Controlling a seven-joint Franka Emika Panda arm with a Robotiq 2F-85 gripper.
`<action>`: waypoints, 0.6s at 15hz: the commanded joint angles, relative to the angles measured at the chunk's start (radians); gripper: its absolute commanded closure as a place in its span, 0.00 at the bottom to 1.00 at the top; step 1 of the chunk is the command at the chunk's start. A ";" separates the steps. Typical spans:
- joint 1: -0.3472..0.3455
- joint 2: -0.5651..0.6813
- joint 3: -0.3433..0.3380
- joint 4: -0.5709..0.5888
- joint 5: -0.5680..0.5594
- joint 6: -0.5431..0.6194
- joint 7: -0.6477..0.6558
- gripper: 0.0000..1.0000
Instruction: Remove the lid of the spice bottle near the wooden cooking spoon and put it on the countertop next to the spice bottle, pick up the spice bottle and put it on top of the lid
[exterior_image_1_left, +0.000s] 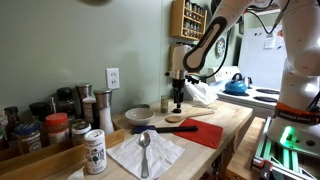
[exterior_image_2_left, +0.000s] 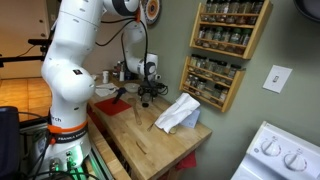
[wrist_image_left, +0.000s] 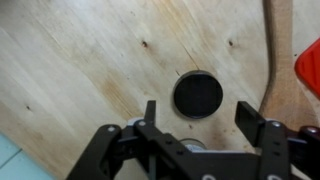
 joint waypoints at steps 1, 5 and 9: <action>-0.012 -0.029 0.008 -0.010 -0.007 0.010 0.020 0.00; -0.011 -0.055 0.023 0.017 0.015 0.010 0.000 0.00; -0.003 -0.059 0.052 0.076 0.033 -0.011 -0.033 0.00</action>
